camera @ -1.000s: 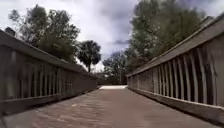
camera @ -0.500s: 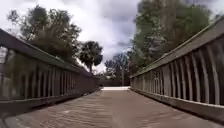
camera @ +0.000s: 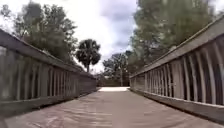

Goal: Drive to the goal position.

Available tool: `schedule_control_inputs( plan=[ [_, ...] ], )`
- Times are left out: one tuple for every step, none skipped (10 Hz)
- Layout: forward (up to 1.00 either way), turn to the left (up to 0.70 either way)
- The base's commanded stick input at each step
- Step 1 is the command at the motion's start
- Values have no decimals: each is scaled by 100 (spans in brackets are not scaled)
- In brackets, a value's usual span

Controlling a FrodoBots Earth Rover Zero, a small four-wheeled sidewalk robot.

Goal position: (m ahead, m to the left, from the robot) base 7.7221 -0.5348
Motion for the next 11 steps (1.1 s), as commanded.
schedule_control_inputs(
  plan=[
    [85, 0],
    [85, 0],
    [85, 0],
    [85, 0],
    [85, 0],
    [85, 0],
    [85, 0],
    [85, 0],
    [85, 0],
    [85, 0],
    [85, 0]
  ],
)
